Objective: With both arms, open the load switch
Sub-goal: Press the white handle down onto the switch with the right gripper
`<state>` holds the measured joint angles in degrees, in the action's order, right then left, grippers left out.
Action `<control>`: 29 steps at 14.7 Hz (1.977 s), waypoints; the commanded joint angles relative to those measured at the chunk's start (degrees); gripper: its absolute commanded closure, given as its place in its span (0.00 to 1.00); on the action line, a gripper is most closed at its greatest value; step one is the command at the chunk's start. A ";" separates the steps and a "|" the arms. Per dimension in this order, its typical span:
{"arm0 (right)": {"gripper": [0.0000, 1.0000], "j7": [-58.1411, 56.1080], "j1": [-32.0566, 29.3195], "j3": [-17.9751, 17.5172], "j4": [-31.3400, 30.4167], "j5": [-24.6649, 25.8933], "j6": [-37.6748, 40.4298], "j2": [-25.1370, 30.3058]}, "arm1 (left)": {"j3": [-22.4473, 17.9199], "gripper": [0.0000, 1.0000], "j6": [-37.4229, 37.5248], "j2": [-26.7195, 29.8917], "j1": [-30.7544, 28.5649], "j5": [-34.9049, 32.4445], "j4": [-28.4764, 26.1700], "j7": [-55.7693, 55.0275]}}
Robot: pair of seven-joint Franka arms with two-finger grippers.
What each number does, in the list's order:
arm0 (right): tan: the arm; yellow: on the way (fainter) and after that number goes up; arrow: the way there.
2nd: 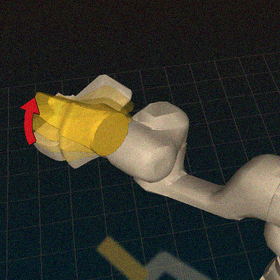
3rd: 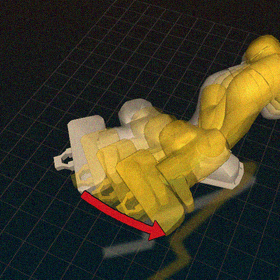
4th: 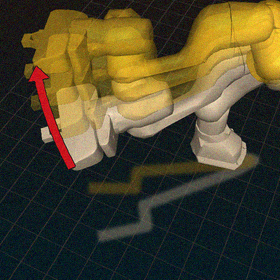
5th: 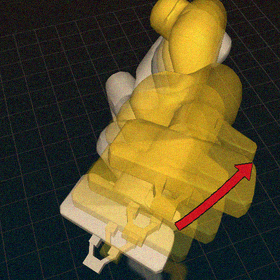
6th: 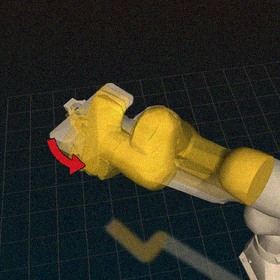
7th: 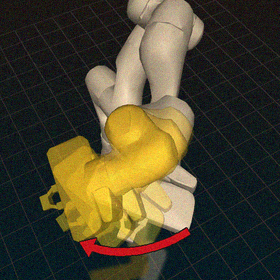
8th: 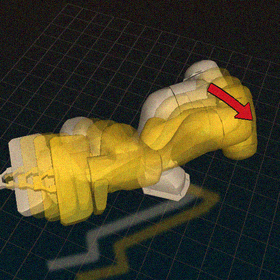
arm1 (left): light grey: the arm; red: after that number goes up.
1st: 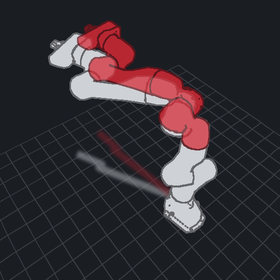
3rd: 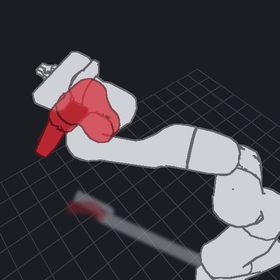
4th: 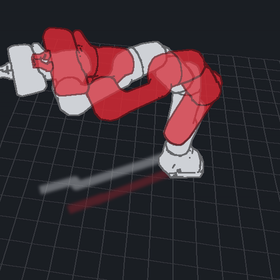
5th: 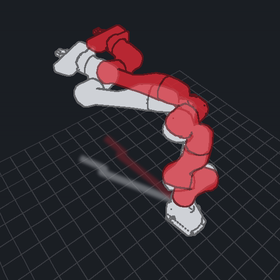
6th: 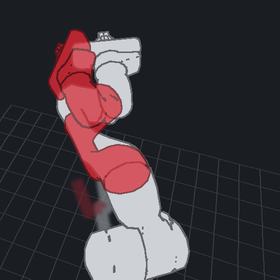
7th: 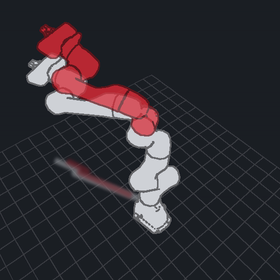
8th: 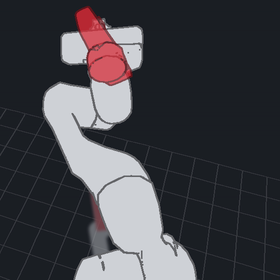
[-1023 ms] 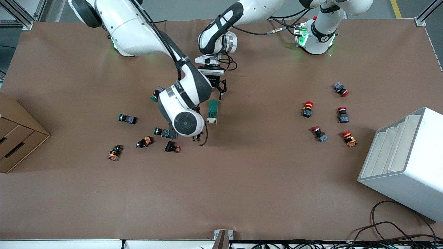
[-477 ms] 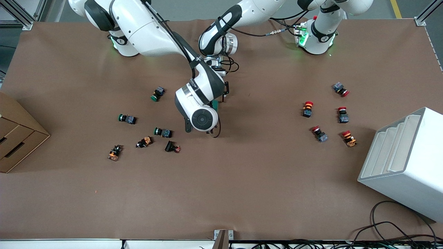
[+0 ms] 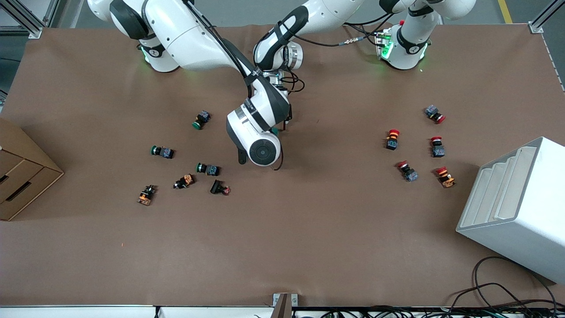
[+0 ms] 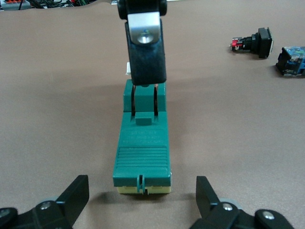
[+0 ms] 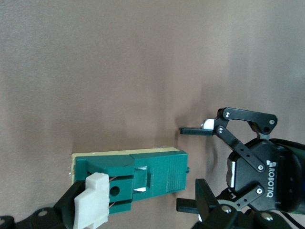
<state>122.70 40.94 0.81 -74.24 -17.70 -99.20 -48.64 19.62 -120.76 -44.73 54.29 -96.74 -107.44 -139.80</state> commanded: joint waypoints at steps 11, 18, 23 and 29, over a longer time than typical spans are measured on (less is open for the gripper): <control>0.00 0.17 -0.25 -2.66 0.77 -2.86 6.74 0.12 | -0.28 0.01 0.88 0.34 0.11 -1.26 -0.14 -0.91; 0.00 0.00 0.89 -3.18 -0.28 -3.13 6.66 -0.05 | -0.28 0.01 0.79 0.34 -0.07 -1.26 -0.14 0.23; 0.00 -0.09 1.68 -3.18 -1.25 -3.04 6.04 -0.23 | -0.28 0.01 0.88 0.69 -0.33 -0.83 -0.41 3.56; 0.00 0.00 3.00 -3.18 -1.34 -3.13 6.30 -0.41 | -0.37 0.01 0.88 0.25 -0.51 -0.65 -0.41 3.22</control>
<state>122.67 42.08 -1.53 -74.79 -18.76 -93.11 -48.89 19.26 -120.28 -44.73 53.87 -96.74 -107.46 -136.69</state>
